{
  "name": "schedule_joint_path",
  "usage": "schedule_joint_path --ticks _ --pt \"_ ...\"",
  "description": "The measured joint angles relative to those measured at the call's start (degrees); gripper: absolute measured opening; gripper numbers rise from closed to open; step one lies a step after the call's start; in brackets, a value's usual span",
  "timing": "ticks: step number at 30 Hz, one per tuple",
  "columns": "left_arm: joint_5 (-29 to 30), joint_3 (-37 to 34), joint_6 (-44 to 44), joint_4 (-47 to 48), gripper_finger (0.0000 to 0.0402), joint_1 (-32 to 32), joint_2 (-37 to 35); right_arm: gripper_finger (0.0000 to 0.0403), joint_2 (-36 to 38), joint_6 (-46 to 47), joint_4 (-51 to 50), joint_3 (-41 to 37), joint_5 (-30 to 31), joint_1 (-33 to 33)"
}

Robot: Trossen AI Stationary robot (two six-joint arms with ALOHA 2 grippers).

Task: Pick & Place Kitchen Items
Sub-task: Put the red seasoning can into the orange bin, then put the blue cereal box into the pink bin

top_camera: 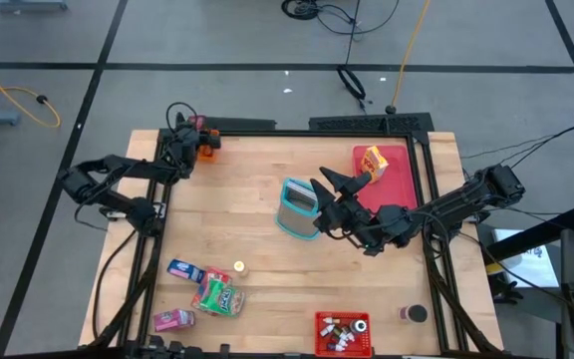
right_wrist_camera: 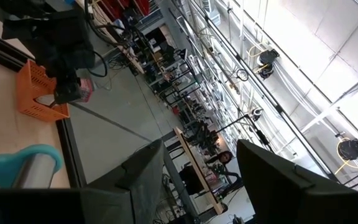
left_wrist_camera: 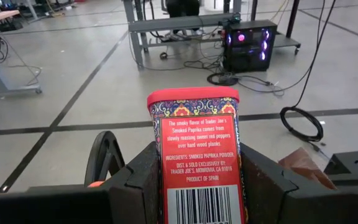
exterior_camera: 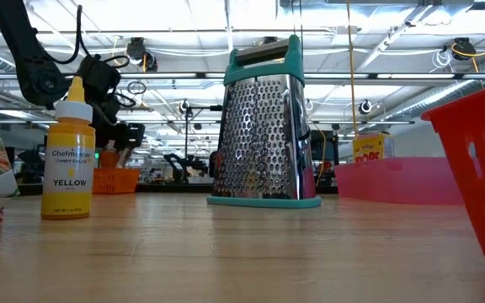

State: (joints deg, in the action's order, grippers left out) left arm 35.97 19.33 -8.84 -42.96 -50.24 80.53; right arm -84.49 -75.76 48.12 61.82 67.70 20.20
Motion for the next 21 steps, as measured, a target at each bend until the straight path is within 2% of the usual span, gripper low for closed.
schedule_joint_path --ticks 6,12,15,21 --pt "-0.2 0.0 0.6 -0.5 0.0158 0.0 0.0 0.0196 0.0 0.0 -0.4 0.0 0.0 -0.4" --pt "-3.2 0.0 0.7 -0.7 0.0265 -0.3 0.0 0.0196 0.0 0.1 -0.4 0.0 0.0 -0.4" --pt "-4.2 0.0 0.7 -0.7 0.0296 -0.5 0.0 0.0196 0.0 0.1 -0.4 0.0 0.0 -0.4" --pt "-5.2 0.0 0.6 -0.6 0.0294 -0.6 0.0 0.0196 0.0 0.1 -0.4 0.0 0.0 -0.4"
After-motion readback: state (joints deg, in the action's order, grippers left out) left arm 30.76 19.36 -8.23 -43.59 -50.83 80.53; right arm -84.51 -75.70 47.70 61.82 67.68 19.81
